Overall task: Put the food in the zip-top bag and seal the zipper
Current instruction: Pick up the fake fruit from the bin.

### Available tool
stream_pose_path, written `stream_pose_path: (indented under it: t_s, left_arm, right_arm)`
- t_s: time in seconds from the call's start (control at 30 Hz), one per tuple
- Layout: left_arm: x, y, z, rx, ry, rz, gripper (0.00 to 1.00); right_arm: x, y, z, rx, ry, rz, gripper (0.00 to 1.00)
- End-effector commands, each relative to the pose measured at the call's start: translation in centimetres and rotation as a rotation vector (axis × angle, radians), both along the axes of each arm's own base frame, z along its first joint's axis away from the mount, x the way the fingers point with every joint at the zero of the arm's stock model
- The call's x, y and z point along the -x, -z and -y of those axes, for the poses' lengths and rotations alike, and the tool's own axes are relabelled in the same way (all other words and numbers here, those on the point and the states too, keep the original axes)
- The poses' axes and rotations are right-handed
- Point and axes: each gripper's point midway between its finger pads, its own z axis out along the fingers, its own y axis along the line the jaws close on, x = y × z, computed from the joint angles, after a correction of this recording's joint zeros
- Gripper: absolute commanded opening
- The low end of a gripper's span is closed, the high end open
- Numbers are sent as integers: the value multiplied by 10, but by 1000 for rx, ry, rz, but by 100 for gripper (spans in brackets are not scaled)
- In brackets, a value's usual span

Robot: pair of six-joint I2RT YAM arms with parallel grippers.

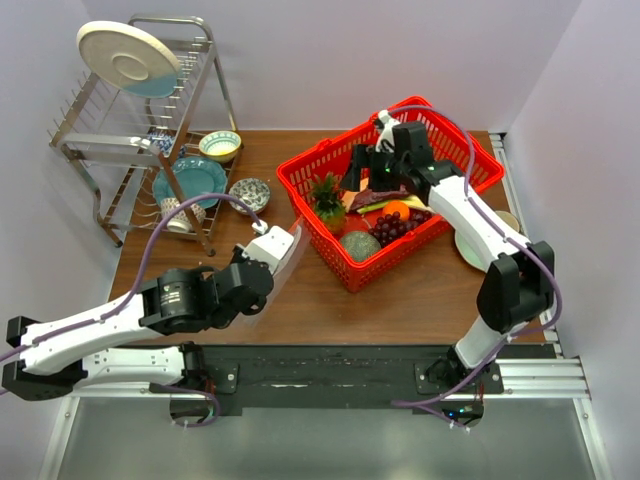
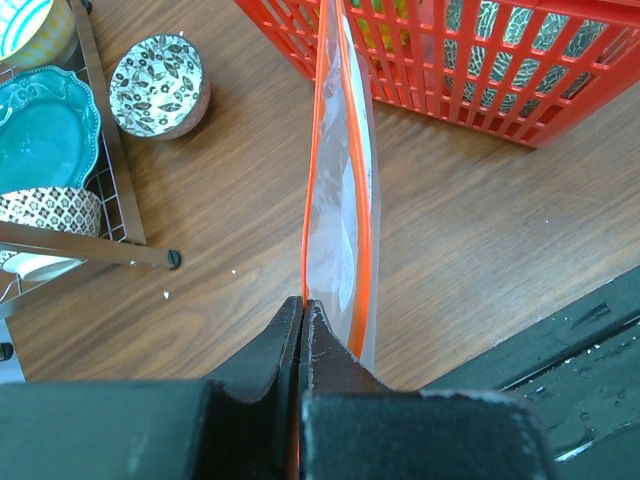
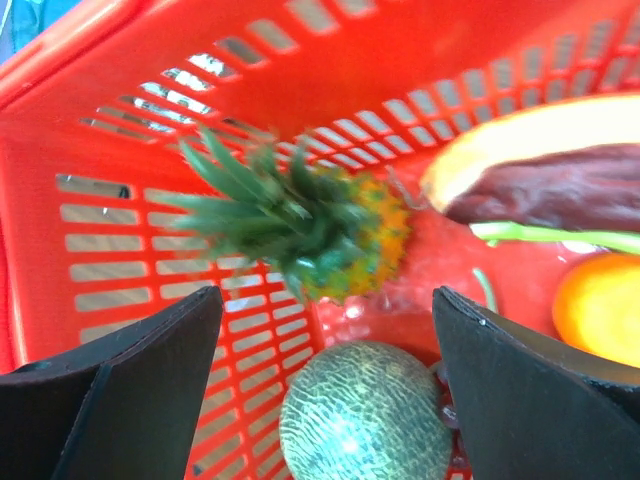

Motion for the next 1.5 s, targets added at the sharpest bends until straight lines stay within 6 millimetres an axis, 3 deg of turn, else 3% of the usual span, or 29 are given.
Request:
stream_pose_path:
  t_s: [0.0, 0.2, 0.53, 0.87, 1.03, 1.13, 1.17, 1.23, 1.27, 1.37, 1.43, 1.47]
  left_arm:
    - [-4, -10, 10, 37, -1, 18, 0]
    - [-5, -8, 13, 27, 9, 15, 0]
    - [-6, -6, 14, 19, 11, 20, 0]
    - [-6, -4, 13, 10, 10, 21, 0]
    - [-5, -4, 12, 15, 9, 16, 0]
    - [-5, -5, 12, 19, 7, 16, 0]
    - [-5, -4, 12, 19, 7, 14, 0]
    - [-4, -5, 12, 22, 7, 12, 0]
    - [-4, -5, 12, 19, 6, 13, 0]
    - [-4, -5, 11, 20, 3, 12, 0]
    - [-4, -5, 12, 20, 4, 10, 0]
    - [-4, -4, 12, 19, 5, 8, 0]
  right_arm:
    - [1, -10, -28, 74, -79, 42, 91]
    - [-1, 2, -43, 139, -110, 32, 98]
    - [1, 40, -53, 240, -143, -32, 98]
    - [2, 32, -68, 222, -199, 22, 99]
    - [-7, 24, -77, 213, -209, 75, 98]
    - [-13, 21, -82, 210, -220, 90, 83]
    - [-14, 19, -84, 210, -227, 93, 69]
    - [-16, 13, -83, 211, -223, 100, 51]
    - [-16, 10, -83, 208, -223, 106, 32]
    - [-13, -7, -80, 196, -208, 135, 0]
    - [-13, -20, -71, 206, -168, 158, 0]
    - [-9, -35, -67, 199, -156, 186, 0]
